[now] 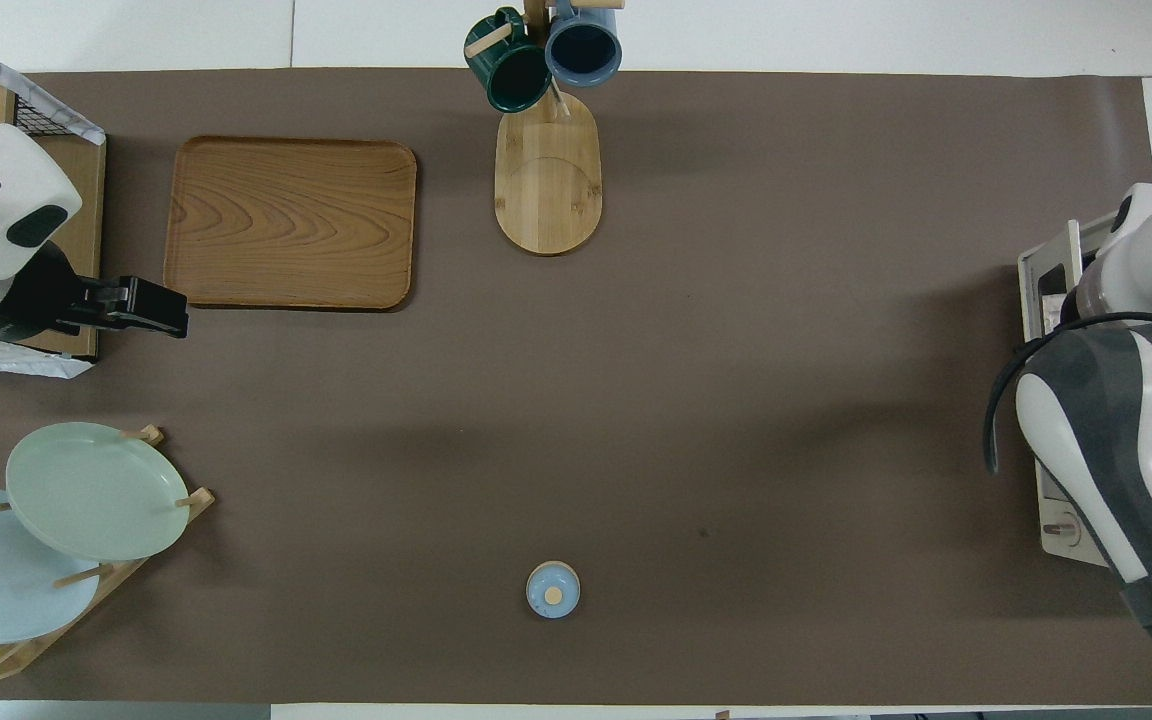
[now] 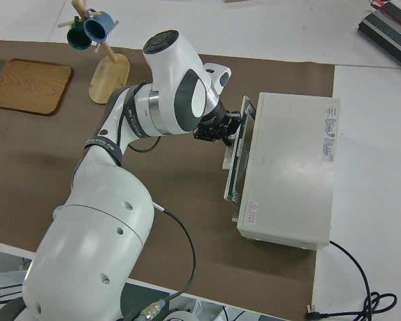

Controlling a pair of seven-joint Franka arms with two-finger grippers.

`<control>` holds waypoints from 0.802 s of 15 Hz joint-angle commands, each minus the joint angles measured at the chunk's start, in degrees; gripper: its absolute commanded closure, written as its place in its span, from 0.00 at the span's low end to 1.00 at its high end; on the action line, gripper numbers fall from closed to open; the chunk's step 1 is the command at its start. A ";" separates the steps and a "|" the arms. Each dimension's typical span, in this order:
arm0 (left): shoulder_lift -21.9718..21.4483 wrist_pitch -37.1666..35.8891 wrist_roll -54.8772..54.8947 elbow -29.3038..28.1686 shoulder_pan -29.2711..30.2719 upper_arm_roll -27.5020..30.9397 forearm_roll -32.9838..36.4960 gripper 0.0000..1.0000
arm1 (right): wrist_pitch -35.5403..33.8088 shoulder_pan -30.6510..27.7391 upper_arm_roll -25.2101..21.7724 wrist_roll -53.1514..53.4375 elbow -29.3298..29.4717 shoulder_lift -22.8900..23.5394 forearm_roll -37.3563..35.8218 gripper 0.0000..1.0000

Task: Put eggplant into oven
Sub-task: 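Push the oven door up closed with the right gripper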

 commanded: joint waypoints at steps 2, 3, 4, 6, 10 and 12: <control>-0.40 -0.91 0.10 0.44 0.44 -0.07 -0.60 0.00 | -1.91 -4.11 -0.45 -4.20 -0.73 -0.78 -1.29 1.00; -0.40 -0.91 0.18 0.44 0.44 -0.07 -0.60 0.00 | -2.26 -5.07 -0.36 -4.21 -0.65 -0.87 -0.07 1.00; -0.40 -0.91 0.10 0.44 0.44 -0.07 -0.60 0.00 | -2.70 -5.51 -0.45 -4.03 0.05 -0.96 2.29 1.00; -0.40 -0.91 0.18 0.44 0.44 -0.07 -0.60 0.00 | -6.38 -5.61 -0.45 -3.42 3.29 -0.44 7.39 1.00; -0.40 -0.91 0.10 0.44 0.44 -0.07 -0.60 0.00 | -12.88 -4.73 0.34 -0.60 10.15 -0.70 9.25 0.86; -0.49 -0.91 0.10 0.44 0.44 -0.07 -0.60 0.00 | -14.74 -4.38 0.43 -0.60 13.49 -0.87 10.92 0.83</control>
